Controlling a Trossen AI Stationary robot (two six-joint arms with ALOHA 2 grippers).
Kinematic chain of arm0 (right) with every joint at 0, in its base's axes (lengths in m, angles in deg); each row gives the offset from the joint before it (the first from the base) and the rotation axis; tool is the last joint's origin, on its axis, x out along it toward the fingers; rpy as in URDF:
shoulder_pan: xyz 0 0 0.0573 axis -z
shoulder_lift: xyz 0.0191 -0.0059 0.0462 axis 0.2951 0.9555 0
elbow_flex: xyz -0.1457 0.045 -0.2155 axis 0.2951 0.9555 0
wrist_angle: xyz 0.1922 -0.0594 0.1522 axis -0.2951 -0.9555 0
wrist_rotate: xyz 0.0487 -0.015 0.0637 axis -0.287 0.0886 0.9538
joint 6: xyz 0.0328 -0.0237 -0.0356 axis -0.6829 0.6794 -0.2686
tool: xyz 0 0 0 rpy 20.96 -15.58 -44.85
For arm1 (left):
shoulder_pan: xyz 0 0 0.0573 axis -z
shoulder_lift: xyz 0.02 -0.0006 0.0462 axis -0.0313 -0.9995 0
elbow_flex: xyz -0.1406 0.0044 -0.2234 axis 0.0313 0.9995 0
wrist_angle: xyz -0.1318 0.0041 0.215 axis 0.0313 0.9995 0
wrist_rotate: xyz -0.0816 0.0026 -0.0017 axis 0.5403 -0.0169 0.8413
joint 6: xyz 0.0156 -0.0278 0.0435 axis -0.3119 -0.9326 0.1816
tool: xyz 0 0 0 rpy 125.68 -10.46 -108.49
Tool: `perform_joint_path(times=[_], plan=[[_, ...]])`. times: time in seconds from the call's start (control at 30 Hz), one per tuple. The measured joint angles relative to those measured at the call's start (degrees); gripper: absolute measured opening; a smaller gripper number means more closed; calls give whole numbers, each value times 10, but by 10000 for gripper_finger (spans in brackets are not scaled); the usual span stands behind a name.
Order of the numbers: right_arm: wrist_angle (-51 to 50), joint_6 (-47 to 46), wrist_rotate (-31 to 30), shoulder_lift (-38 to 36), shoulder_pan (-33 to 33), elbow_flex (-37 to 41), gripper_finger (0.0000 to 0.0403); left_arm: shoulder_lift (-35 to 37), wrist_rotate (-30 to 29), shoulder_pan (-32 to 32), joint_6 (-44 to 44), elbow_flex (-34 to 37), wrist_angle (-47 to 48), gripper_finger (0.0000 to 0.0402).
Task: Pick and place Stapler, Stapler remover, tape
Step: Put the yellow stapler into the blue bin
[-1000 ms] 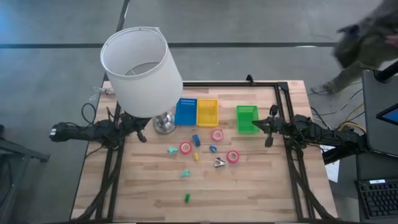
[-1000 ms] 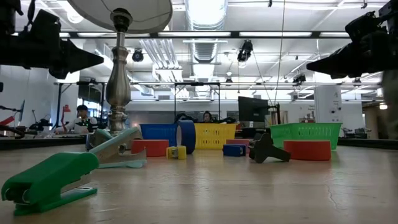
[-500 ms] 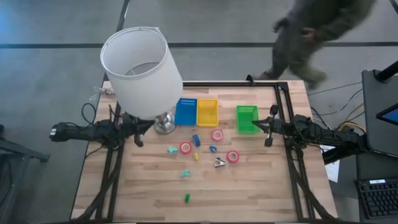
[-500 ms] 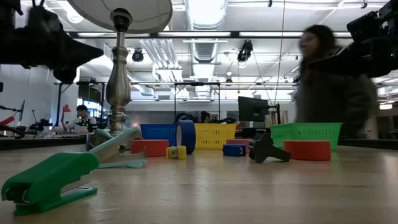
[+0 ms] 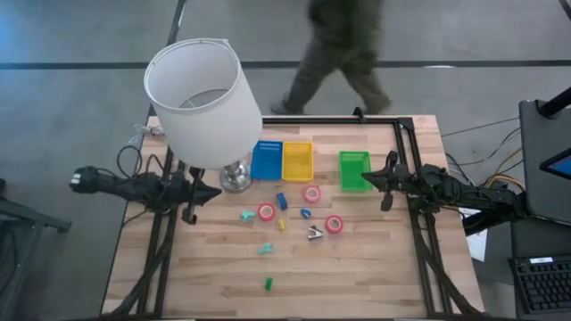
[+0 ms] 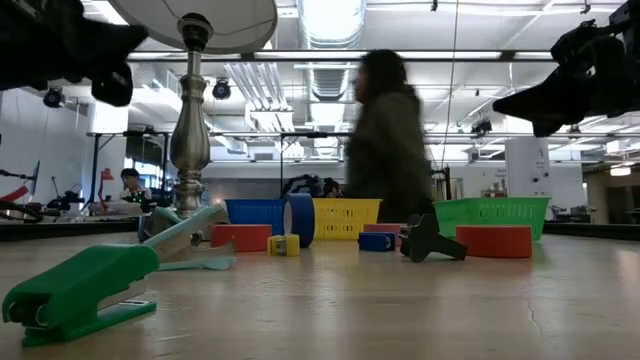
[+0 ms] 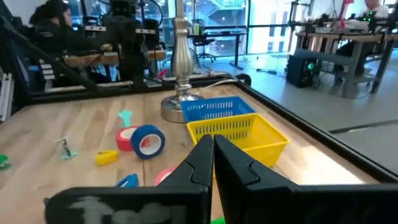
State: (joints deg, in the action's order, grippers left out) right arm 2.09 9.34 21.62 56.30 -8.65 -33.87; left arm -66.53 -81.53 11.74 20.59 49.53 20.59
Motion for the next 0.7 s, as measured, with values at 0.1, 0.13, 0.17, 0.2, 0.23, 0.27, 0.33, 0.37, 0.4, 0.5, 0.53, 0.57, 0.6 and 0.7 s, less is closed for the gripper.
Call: perform_joint_path(times=[0.1, 0.13, 0.17, 0.2, 0.23, 0.27, 0.33, 0.37, 0.4, 0.5, 0.53, 0.57, 0.6, 0.7], plan=[[0, 22, -1, 0, 0, 0, 8, -44, -5, 38, 31, -1, -58, 3], [0, 23, -1, 0, 0, 0, 8, -60, -14, 50, 43, -4, -66, 2], [0, 24, -1, 0, 0, 0, 8, -78, -27, 63, 53, -12, -62, 2], [0, 24, -1, 0, 0, 0, 8, -97, -42, 76, 61, -24, -61, 2], [0, 24, -1, 0, 0, 0, 8, -116, -58, 88, 72, -36, -63, 2], [0, 21, -1, 0, 0, 0, 8, -138, -69, 100, 84, -48, -64, 2], [1, 6, -1, 0, 0, 0, 8, -182, -83, 122, 107, -75, -65, 2], [2, -1, -1, 0, 0, 0, 8, -202, -89, 131, 118, -88, -65, 2], [4, -9, -1, 0, 0, 0, 8, -223, -94, 139, 126, -100, -65, 1], [23, -21, -1, 0, 0, 0, 8, -274, -100, 150, 134, -129, -48, 1], [32, -22, -1, 0, 0, 0, 8, -288, -100, 151, 132, -135, -46, 1], [40, -22, -1, 0, 0, 0, 8, -302, -100, 152, 130, -140, -45, 2], [48, -22, -1, 0, 0, 0, 8, -314, -100, 152, 130, -144, -45, 3], [69, -23, -1, 1, 0, 0, 8, -351, -100, 152, 130, -158, -36, 17]])
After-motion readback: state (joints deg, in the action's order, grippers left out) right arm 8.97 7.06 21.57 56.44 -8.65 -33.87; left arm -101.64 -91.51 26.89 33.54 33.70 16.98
